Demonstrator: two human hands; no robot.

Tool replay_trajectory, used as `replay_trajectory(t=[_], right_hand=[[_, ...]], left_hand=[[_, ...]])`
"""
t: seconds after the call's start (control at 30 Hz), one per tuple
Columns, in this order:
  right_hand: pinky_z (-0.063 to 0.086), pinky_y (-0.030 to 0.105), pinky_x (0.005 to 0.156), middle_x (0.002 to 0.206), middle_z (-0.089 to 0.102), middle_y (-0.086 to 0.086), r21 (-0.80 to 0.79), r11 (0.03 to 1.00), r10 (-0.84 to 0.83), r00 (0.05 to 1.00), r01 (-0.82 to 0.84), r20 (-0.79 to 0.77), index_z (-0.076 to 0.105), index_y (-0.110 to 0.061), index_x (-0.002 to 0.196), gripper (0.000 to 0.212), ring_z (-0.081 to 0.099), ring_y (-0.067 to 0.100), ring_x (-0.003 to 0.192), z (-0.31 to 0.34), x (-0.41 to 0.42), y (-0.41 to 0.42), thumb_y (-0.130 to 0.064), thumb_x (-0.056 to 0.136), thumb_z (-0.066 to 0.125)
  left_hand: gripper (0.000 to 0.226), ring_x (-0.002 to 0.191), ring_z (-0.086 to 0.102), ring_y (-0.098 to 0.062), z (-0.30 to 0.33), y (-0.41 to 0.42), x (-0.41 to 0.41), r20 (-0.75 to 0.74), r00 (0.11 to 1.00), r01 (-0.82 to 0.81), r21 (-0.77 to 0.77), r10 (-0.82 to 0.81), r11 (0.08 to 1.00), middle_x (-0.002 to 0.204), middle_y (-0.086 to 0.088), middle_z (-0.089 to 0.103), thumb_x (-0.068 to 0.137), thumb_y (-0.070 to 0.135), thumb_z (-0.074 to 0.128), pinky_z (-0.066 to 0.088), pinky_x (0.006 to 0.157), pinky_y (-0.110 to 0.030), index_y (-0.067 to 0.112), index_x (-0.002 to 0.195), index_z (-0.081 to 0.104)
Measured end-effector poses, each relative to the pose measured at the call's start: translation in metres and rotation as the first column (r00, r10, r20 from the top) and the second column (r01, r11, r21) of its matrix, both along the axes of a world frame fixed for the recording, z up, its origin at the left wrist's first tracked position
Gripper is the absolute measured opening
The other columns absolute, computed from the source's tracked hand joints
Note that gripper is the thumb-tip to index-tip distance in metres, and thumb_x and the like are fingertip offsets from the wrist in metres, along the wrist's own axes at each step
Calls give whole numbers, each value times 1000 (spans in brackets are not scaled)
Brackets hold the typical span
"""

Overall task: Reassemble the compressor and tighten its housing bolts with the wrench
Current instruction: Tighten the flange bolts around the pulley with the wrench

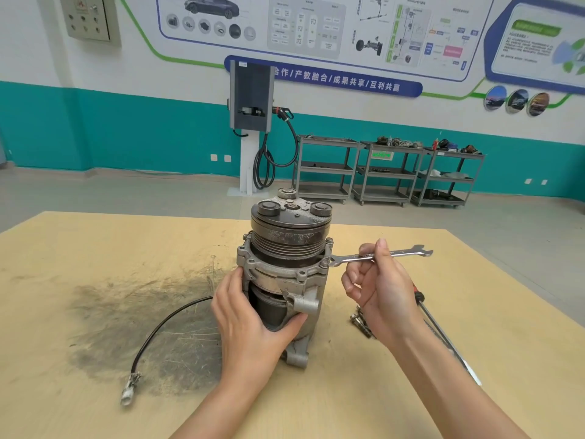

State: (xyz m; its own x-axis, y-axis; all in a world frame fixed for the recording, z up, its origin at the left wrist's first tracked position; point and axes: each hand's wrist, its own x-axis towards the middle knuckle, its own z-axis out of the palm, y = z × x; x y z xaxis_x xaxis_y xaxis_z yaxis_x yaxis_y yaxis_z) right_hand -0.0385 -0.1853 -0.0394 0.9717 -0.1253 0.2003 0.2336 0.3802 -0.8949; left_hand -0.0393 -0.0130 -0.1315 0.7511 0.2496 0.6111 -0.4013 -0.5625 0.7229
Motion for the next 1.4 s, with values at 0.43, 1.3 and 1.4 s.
replay_trajectory(t=[0.43,1.3,1.4], right_hand=[[36,20,41,48,46,1,13,981,195,971,-196,-134,50,-14,85,36,43,14,40,8,21,-8,-39,104,33],[35,18,38,47,48,2,-134,961,-194,936,241,293,49,-13,81,40,44,15,37,-7,-5,19,-43,101,33],[36,17,45,51,48,5,-280,834,-253,780,475,572,48,-21,79,30,44,11,43,-17,-17,27,-36,104,39]], left_hand=[[119,137,21,-24,0,0,0,-9,1000,12,-10,-13,1000,148,-16,30,56,45,89,21,113,-43,1,148,28],[119,136,24,-27,-3,0,3,16,1000,-4,16,4,1000,146,-17,32,55,41,91,20,112,-42,0,147,29],[118,136,24,-25,-3,0,2,14,1000,2,13,-2,1000,146,-17,32,55,42,90,19,112,-41,-1,147,29]])
